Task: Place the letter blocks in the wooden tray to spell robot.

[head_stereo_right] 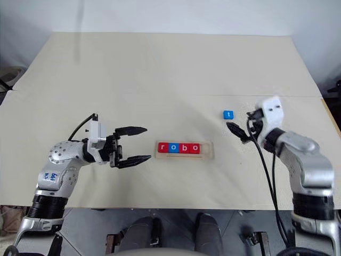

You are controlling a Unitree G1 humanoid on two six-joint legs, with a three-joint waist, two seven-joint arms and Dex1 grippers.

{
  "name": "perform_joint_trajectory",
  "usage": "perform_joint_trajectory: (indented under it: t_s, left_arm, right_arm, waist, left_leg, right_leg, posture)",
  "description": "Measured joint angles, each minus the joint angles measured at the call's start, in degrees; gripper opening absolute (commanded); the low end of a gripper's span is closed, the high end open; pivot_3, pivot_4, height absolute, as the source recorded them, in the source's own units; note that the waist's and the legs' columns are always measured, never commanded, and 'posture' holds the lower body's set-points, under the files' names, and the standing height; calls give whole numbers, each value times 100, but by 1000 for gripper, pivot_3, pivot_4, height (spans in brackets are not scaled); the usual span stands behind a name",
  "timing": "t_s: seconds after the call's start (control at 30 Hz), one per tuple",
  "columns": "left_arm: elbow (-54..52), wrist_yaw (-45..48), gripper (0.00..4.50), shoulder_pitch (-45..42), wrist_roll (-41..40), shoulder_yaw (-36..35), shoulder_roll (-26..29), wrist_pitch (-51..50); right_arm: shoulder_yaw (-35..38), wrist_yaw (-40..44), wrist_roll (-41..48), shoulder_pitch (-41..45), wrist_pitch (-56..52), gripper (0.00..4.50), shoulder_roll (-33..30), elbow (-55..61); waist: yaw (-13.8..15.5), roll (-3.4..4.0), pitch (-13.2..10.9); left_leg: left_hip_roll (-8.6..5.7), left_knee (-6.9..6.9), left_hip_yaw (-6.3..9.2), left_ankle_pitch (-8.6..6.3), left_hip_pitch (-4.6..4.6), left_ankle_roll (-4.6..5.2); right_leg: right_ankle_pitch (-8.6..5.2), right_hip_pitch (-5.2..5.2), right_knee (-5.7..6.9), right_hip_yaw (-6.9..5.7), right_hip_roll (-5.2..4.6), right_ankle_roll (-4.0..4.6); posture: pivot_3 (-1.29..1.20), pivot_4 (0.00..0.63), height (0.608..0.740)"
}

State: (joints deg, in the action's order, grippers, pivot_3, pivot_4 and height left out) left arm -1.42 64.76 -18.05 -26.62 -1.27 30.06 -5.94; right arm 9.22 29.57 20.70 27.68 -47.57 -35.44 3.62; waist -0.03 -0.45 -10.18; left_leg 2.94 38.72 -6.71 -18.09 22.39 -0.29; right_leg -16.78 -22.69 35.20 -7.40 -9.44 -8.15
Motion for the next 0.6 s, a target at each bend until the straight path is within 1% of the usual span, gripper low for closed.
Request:
perform_joint_trajectory:
  t_s: [0.1, 0.27, 0.5, 0.6]
  left_arm:
    - [-31, -54, 4500, 46, 3, 11, -23, 41]
    - [-77, -125, 4500, 112, 3, 9, -34, 104]
    - [-218, -213, 4500, 225, 3, 10, -47, 117]
    - [-236, -264, 4500, 228, 3, 9, -47, 117]
  right_arm:
    - [-322, -398, -310, 551, -295, 4476, 98, -591]
    - [-438, -711, -502, 1069, -537, 4476, 360, -1049]
    - [-457, -986, -627, 1429, -660, 4476, 779, -1462]
    - [-456, -1286, -793, 1471, -649, 3843, 932, -1673]
  waist:
    - [-11, 0, 0]
    - [-27, 0, 0]
    - [-30, 1, 0]
    - [-22, 1, 0]
  left_leg:
    - [0, -2, -3, 0, 3, 0]
    - [1, -7, -5, 0, 3, 0]
    - [1, -7, -5, 0, 4, 0]
    - [1, -7, -6, 0, 5, 0]
  right_leg:
    - [0, -7, 1, 1, 0, 0]
    - [0, -9, 1, 1, 0, 0]
    - [0, -11, 3, 1, 0, 0]
    - [0, -11, 2, 2, 0, 0]
  posture:
    - [0, 150, 740]
    - [0, 150, 740]
    - [0, 150, 740]
    - [0, 150, 740]
